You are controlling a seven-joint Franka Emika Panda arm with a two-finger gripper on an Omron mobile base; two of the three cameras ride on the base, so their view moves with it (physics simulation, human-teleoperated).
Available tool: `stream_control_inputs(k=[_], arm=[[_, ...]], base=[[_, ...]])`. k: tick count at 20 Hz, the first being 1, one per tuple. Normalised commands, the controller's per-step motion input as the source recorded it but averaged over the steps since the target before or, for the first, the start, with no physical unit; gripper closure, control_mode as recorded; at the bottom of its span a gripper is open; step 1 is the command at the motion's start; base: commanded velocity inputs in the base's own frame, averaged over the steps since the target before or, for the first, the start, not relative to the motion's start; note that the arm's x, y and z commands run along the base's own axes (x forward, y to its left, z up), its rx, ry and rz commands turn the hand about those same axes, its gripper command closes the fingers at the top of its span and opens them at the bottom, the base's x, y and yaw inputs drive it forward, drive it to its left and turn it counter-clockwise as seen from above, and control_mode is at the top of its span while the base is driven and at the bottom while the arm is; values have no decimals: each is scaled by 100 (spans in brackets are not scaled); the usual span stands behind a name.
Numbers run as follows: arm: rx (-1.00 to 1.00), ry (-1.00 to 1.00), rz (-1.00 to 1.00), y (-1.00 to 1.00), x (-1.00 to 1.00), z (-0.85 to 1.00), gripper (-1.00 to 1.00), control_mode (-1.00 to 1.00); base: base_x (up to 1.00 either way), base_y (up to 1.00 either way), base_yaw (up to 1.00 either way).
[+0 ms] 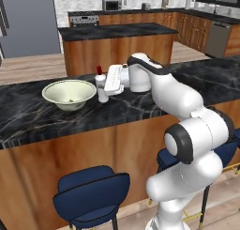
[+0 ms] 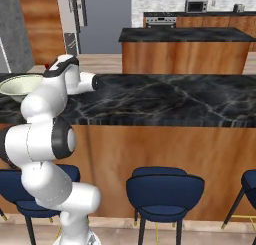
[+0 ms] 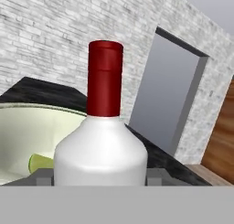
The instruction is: There is a bowl on the dining counter. Grab a lemon wedge from the fridge and place it in the bowl. Then get the liquor bottle and glass cup from the cabinet and place them next to the bowl.
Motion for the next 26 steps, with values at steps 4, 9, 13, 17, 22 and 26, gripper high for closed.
stream_control_inputs(k=[4,9,13,17,22,26], arm=[[0,0,5,-4,10,-23,-100,-100],[0,0,4,-9,1,-11,-100,-100],[2,0,1,-18,0,0,-100,-100],[1,0,0,-26,0,0,-100,-100],[0,0,0,-17,-12,13,-100,-100],[0,-1,-1,-8,-32,22,-100,-100]], base=[[0,0,0],[0,0,0],[0,0,0],[0,0,0],[0,0,0],[0,0,0]])
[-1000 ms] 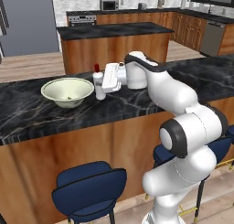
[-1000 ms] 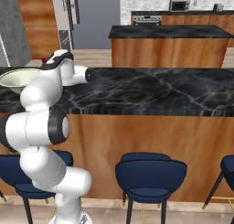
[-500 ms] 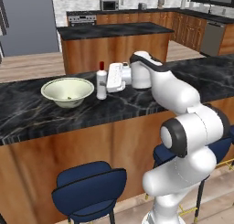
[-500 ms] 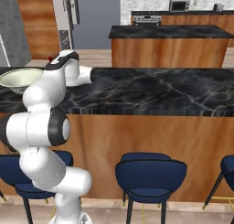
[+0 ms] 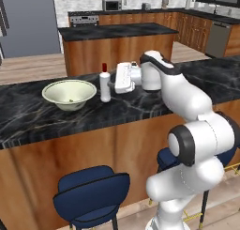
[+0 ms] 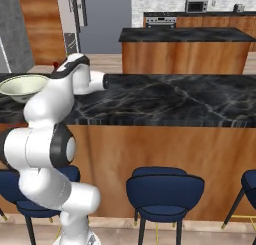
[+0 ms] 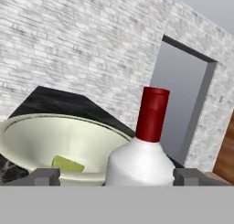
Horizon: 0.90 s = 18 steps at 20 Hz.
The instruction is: There is a bowl on the dining counter. Grab a lemon wedge from the fridge and place it in the bowl. Then get the liquor bottle and glass cup from the cabinet and place them next to the bowl.
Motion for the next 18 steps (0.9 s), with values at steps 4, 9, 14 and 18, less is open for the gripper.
stream_control_inputs(k=[4,9,14,18], arm=[[0,-6,-4,-8,-49,27,-100,-100],[0,-10,-7,-2,-74,28,-100,-100],[0,-2,-28,0,-100,32,-100,-100],[4,14,-41,-10,-100,17,-100,-100]], base=[[0,0,0],[0,0,0],[0,0,0],[0,0,0]])
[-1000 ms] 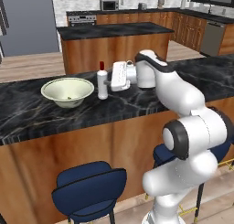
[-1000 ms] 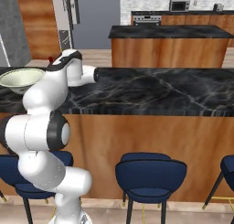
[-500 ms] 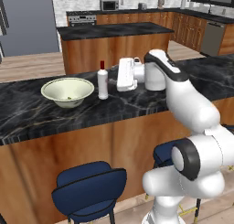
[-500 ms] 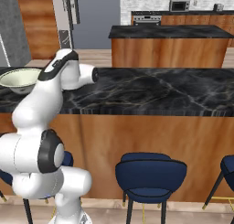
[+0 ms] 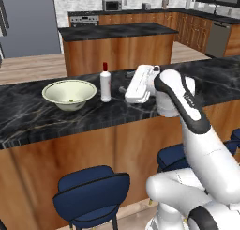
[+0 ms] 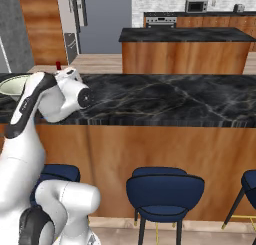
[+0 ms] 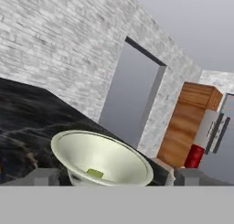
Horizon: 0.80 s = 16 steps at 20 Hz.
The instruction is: There is a bowl on the dining counter. Grab a lemon wedge from the fridge and place it in the bowl. Then get the liquor bottle and glass cup from the cabinet and place them next to the bowl.
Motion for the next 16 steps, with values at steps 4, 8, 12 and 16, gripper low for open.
stream_control_inputs(k=[4,8,12,16], arm=[[1,28,-44,-16,-88,9,-100,-100],[0,37,-44,-21,-74,13,-100,-100],[0,41,-41,-32,-68,24,-100,-100],[0,45,-37,-44,-57,22,-100,-100]], base=[[0,0,0],[0,0,0],[0,0,0],[0,0,0]])
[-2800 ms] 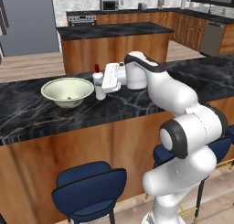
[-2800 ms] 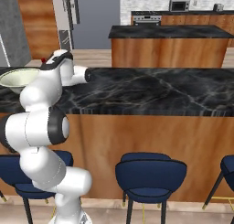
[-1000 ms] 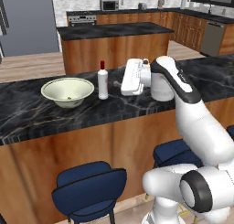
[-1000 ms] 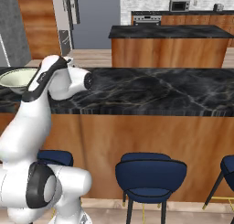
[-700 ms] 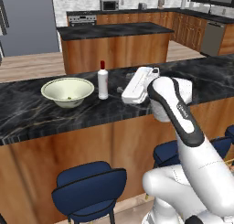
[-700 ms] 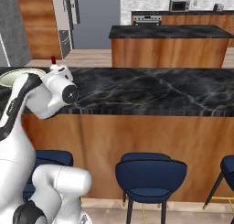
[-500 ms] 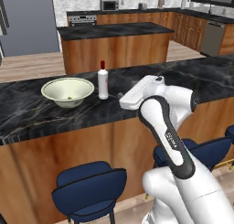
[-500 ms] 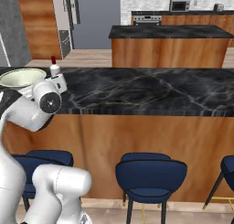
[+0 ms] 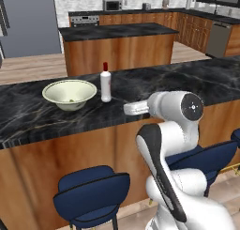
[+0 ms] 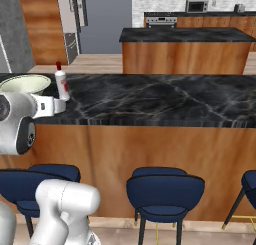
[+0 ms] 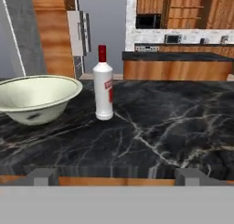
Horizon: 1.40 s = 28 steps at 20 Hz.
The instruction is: There is a bowl on the dining counter. Grab a lemon wedge from the fridge and place it in the bowl. Then get the liquor bottle and glass cup from the cabinet and place them next to the bowl.
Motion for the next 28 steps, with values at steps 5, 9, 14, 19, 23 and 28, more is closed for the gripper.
stream_control_inputs(k=[5,9,14,19,23,28], arm=[[0,42,-29,-51,-42,6,-100,-100],[0,21,-12,-42,-58,-39,-100,-100],[0,5,0,-23,-84,-29,-100,-100],[0,0,2,-6,-39,-10,-100,-100],[0,0,0,0,0,0,-100,-100],[0,0,0,0,0,0,-100,100]], base=[[0,0,0],[0,0,0],[0,0,0],[0,0,0],[0,0,0],[0,0,0]])
